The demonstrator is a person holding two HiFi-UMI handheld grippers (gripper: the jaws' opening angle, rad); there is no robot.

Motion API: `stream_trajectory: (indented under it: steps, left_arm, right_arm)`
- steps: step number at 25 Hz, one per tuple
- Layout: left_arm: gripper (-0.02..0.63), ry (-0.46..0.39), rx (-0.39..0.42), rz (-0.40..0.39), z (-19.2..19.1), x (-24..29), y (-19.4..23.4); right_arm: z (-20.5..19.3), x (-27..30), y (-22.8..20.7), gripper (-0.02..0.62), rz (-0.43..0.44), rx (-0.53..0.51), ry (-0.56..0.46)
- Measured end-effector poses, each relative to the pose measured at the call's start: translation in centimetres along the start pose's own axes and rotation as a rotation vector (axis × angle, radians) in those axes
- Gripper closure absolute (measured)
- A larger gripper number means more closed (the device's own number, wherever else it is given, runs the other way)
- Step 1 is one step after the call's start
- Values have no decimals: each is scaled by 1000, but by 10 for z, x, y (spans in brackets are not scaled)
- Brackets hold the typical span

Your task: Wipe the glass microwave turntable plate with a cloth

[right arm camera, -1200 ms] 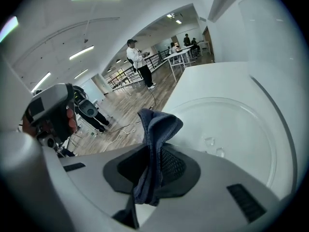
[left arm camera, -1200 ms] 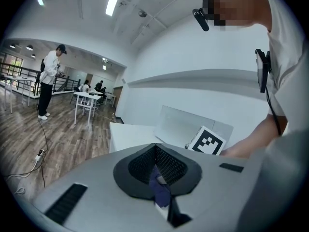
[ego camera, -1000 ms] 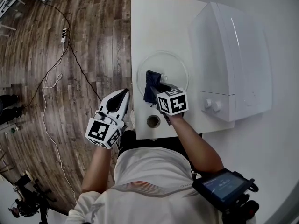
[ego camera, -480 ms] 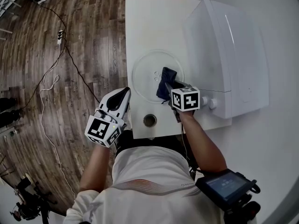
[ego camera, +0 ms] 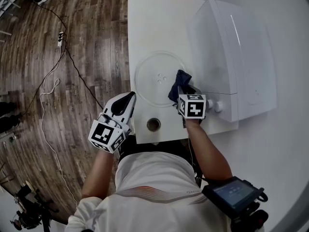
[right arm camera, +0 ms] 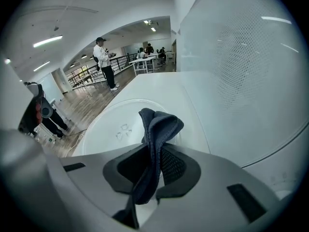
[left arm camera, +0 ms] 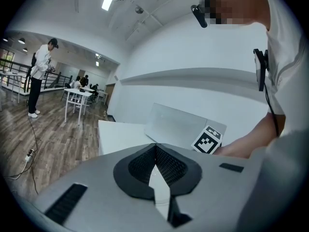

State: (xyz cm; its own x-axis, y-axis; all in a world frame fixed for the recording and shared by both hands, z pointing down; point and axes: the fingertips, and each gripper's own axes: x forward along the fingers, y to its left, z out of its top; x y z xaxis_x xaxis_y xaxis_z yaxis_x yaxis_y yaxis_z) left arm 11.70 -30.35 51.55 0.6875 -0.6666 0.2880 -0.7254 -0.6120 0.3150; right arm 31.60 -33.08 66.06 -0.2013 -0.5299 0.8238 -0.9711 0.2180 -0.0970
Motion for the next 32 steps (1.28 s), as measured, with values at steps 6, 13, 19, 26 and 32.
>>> stream_trajectory:
  steps: [6,13,19,26,32]
  left_arm:
    - [595,2,-3,-8,-2,0,-1]
    - [595,1,0,-5,1,-1,-2]
    - [595,-20,26,4,11,-9,3]
    - [595,-71,87,-16,45,-21,-2]
    - [595,-137,135,-34,84,-48,-11]
  right_arm:
    - [-5,-5,-13,534,-42,11,5]
    - [13,-22,3,534,27,27,-93]
    - [62,-86,50,534,195,-33,-345]
    - [97,-161,89,534,330,-65,-578]
    - [108,-219,121,534,401,-135,-731]
